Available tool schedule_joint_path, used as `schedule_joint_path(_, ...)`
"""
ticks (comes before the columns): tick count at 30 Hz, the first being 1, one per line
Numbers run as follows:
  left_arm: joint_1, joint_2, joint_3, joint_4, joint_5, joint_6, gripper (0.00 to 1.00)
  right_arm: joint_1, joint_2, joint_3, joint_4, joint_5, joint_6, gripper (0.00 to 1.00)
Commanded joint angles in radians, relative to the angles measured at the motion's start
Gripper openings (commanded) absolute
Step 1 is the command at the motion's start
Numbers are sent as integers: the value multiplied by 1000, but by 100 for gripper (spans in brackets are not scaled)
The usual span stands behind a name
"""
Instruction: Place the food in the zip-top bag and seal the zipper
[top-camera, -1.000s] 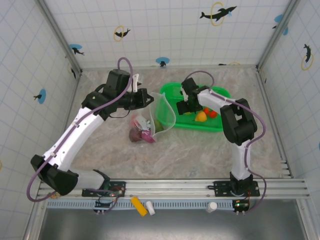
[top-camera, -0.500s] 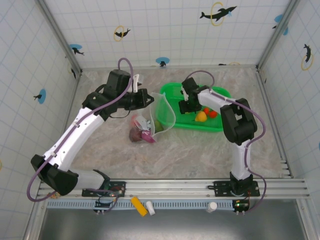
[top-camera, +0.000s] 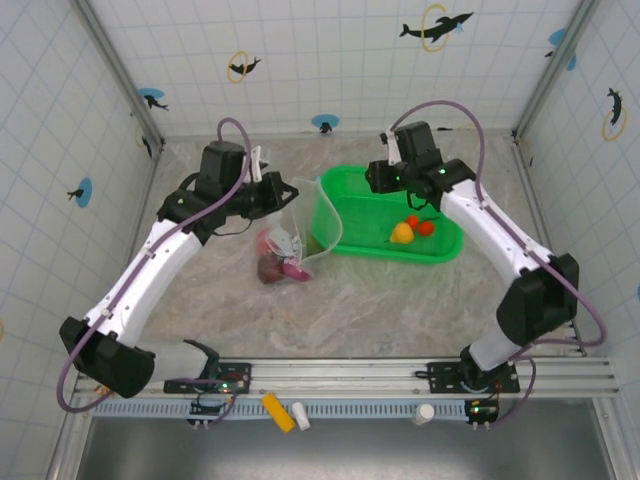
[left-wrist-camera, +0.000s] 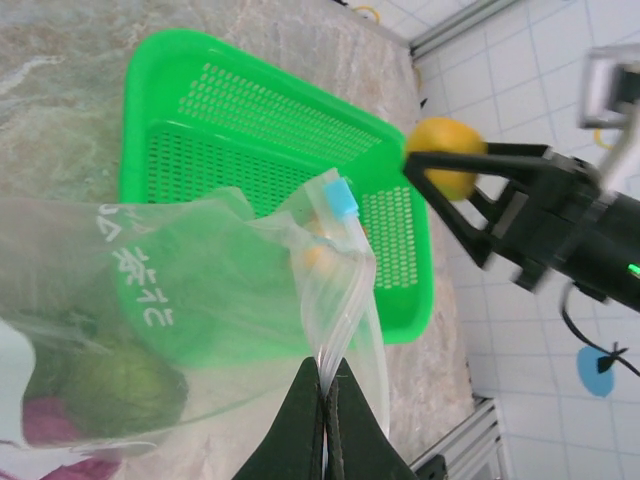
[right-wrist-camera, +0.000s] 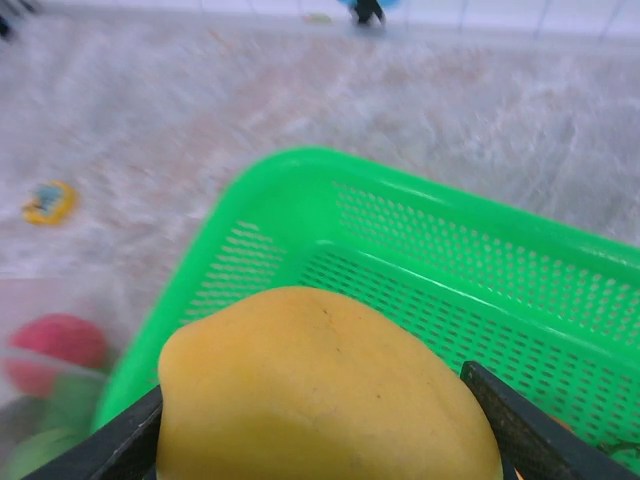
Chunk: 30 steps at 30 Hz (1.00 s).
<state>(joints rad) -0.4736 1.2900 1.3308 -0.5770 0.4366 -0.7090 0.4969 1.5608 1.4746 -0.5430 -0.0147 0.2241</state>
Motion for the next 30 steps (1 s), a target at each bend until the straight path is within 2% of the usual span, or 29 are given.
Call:
schedule_joint_path(1, 3, -27, -43, 124, 89, -84, 0, 55, -61, 51, -11, -74, 44, 58)
schedule_joint_path(6, 15, -37, -92, 212, 144, -155, 0, 188, -102, 105, -3, -117, 104, 58)
schedule_joint_path(11, 21, -41, -99, 242, 156, -188, 0, 280, -122, 31, 115, -157, 219, 58)
schedule_joint_path(17, 26, -58, -97, 244, 157, -204, 0, 296, -150, -144, 290, -156, 398, 57)
schedule_joint_path(22, 30, -68, -100, 243, 159, -204, 0, 298, -168, -250, 359, -119, 466, 57)
schedule_joint_path(24, 30, -68, -102, 245, 164, -204, 0, 302, -151, -240, 326, -99, 448, 65)
schedule_joint_path(26, 29, -66, -103, 246, 167, -204, 0, 315, -132, -206, 271, -52, 413, 80)
schedule_joint_path(27, 30, -65, -104, 248, 168, -202, 0, 320, -130, -197, 257, -35, 399, 84)
schedule_joint_path(30, 30, -64, -107, 250, 170, -201, 0, 325, -136, -183, 247, -15, 379, 88)
